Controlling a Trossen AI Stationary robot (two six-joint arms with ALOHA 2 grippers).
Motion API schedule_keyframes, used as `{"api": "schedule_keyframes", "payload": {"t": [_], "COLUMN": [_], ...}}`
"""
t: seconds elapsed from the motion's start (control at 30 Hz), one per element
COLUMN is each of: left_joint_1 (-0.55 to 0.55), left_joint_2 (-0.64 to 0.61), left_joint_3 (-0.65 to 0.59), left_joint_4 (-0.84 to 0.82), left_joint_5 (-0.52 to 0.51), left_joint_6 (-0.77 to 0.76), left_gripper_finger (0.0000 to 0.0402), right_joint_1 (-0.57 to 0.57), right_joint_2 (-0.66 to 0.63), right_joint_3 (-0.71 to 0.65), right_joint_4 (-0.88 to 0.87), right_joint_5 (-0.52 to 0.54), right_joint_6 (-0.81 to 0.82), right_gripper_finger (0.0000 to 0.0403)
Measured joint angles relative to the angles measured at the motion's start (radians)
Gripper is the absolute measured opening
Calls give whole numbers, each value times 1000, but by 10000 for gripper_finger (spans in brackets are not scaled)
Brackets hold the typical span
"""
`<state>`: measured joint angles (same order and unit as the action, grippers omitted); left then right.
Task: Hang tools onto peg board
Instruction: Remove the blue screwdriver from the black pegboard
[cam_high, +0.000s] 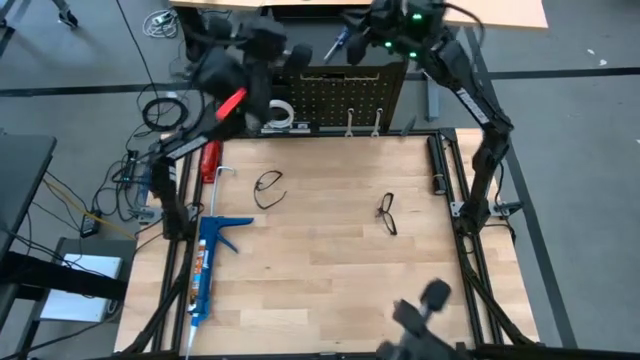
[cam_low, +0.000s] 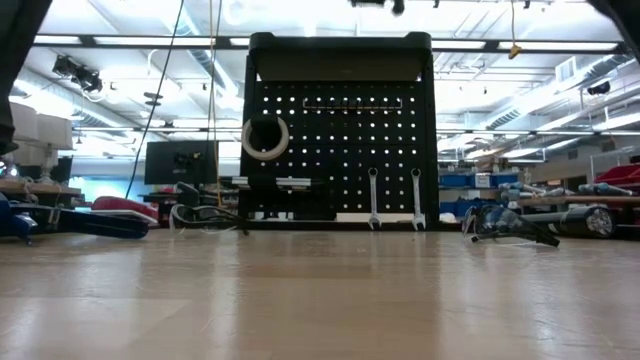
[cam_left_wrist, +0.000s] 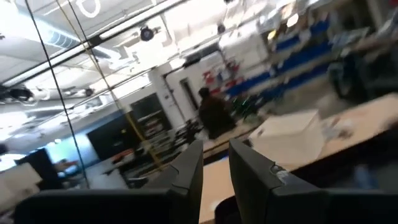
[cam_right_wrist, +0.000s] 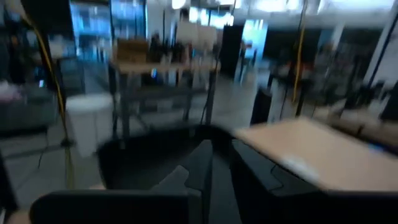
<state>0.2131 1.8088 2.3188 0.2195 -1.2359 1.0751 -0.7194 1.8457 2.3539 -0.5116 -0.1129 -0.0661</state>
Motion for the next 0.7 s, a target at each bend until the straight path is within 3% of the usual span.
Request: {"api": "schedule_keyframes", "payload": {"t": [0.1, 0.2, 0.33, 0.47, 0.7], "left_joint_1": [111, 209, 306, 364, 391], "left_joint_2": [37, 85, 169, 262, 358], "left_joint_3": [0, 0, 1, -1, 0], "left_joint_4": [-84, -48, 45, 75, 160], "left_joint_5": [55, 90, 135, 166, 180], "left_joint_6": [-131, -229, -238, -157, 171], "left_gripper_finger": [82, 82, 79, 72, 60], "right_joint_1": [28, 53, 82, 114, 151], "right_joint_2": [-58, -118, -204, -261, -314], "right_joint_3": [2, 2, 2, 3, 3], "right_joint_4": [9, -17, -80, -199, -337], "right_joint_5": [30, 37, 37, 38, 47], "right_joint_6": [-4, 33, 54, 31, 33], "right_gripper_finger": [64, 58, 50, 44, 36]}}
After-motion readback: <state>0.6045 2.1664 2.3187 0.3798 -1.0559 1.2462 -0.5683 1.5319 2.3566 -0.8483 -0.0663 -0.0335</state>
